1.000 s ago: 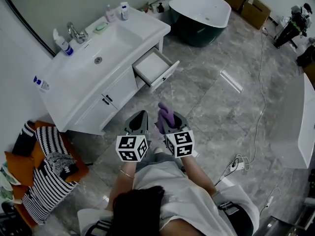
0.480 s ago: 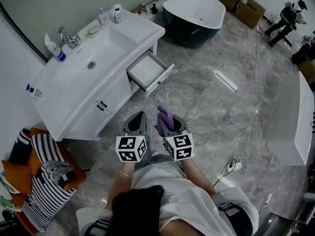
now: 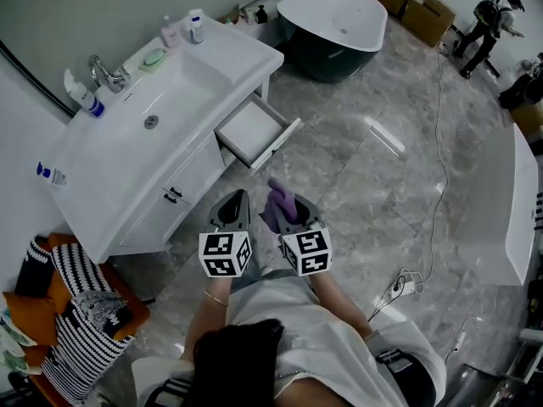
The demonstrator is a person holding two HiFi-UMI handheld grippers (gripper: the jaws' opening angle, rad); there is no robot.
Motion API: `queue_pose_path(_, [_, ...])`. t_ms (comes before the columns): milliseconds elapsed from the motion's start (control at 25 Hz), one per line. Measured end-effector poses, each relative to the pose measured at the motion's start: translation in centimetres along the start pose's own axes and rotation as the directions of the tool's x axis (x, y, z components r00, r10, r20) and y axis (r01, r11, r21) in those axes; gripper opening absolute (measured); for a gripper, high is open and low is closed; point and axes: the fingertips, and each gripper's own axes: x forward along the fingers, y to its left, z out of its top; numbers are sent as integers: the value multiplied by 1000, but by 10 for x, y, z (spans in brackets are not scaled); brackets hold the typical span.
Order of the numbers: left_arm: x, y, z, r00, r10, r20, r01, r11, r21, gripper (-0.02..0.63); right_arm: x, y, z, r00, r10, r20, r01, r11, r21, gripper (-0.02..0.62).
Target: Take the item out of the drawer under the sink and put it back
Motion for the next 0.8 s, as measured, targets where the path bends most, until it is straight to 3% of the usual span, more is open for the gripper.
queue_pose_path(800, [99,74,37,994,-28,-102,29,1000,11,3,117,-28,56,998,-45,-47,47,998,45,110])
